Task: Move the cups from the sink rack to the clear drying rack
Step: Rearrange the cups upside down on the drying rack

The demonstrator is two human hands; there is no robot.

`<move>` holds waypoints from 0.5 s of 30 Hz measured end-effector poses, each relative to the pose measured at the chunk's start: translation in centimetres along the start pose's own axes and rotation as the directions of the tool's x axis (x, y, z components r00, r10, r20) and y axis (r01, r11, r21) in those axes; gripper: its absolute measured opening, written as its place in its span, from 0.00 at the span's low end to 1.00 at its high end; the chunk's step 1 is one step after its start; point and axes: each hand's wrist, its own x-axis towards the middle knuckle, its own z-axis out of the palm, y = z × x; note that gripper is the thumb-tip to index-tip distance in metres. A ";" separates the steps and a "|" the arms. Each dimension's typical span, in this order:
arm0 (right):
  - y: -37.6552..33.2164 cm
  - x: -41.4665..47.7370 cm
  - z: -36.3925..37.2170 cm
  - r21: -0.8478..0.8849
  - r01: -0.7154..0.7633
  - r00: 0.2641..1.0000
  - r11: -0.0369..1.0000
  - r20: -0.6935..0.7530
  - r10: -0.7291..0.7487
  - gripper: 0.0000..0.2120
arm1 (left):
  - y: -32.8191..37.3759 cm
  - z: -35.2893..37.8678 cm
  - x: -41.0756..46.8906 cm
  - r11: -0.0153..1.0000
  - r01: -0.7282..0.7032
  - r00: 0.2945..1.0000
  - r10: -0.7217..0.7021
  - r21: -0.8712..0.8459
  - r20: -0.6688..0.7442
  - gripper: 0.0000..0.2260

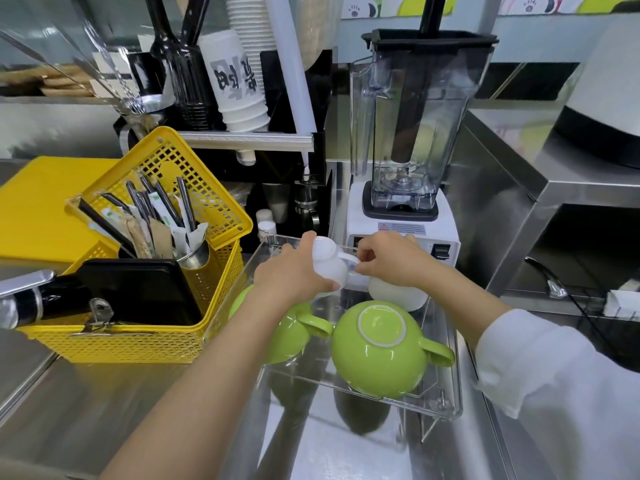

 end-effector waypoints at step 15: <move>-0.2 0.4 -0.1 0.063 0.003 0.998 0.998 0.063 -0.007 0.07 | -1.1 -0.2 0.2 1.000 -0.009 1.000 0.009 -0.017 -0.012 0.40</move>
